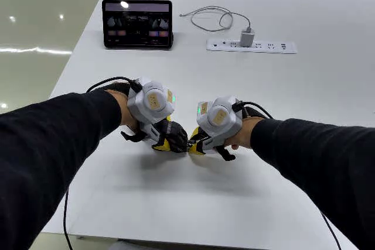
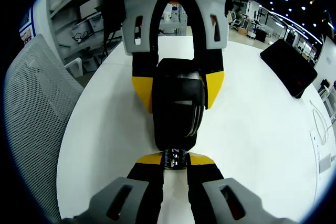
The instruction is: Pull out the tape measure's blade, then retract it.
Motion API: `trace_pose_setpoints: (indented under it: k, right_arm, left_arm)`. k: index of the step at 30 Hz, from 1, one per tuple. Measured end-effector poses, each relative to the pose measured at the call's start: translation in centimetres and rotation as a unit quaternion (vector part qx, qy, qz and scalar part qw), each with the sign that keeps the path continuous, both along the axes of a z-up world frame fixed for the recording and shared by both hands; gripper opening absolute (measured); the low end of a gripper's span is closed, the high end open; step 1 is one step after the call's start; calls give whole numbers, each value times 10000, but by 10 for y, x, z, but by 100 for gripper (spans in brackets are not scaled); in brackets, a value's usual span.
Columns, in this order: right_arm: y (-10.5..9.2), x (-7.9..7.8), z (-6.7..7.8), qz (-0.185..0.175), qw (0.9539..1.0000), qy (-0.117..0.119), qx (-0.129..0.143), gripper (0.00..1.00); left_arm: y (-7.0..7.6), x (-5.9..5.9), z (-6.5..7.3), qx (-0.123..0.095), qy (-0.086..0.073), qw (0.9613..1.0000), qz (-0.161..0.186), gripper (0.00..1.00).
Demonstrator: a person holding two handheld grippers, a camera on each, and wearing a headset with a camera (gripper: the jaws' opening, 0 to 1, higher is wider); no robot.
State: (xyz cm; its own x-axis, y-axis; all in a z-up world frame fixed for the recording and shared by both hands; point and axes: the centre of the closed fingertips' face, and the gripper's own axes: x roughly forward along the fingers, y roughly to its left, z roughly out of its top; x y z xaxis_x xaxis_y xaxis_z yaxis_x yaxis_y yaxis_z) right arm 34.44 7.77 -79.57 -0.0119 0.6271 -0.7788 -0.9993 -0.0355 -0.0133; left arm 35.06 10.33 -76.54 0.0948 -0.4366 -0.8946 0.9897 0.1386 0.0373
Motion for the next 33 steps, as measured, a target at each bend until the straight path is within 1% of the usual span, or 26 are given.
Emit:
trace_pose_setpoints:
  k: [3,4,6,11,14,15,16,25,28,33]
  right_arm:
    - [-3,1,1,-24,10000,12,37,11]
    - [-4,2,1,-109,9999,82,44,10]
    - [-5,2,1,-92,9999,64,32,10]
    - [-6,2,1,-125,9999,52,56,10]
    - [-11,3,1,-139,9999,45,16,10]
    - [-14,3,1,-154,9999,55,0,10]
    - [-15,3,1,-172,9998,82,-7,10]
    - [-28,3,1,-216,9997,61,-57,10]
    - [-30,3,0,-210,9997,62,-78,10]
    - [-33,3,0,-214,9997,49,-103,10]
  left_arm:
    - [1,0,1,-11,-39,10000,1,32]
    - [1,0,1,-32,-50,10000,29,32]
    - [0,1,0,-34,-87,9999,39,32]
    - [1,2,-1,-29,-87,9999,63,32]
    - [2,3,0,-151,-39,9998,126,32]
    - [1,3,0,-158,-38,9998,138,32]
    - [1,3,0,-156,-40,9998,124,32]
    - [0,0,1,-123,-54,9999,78,32]
    - [0,-1,1,-95,-80,9999,54,32]
    - [-1,-1,2,-103,-78,9999,88,32]
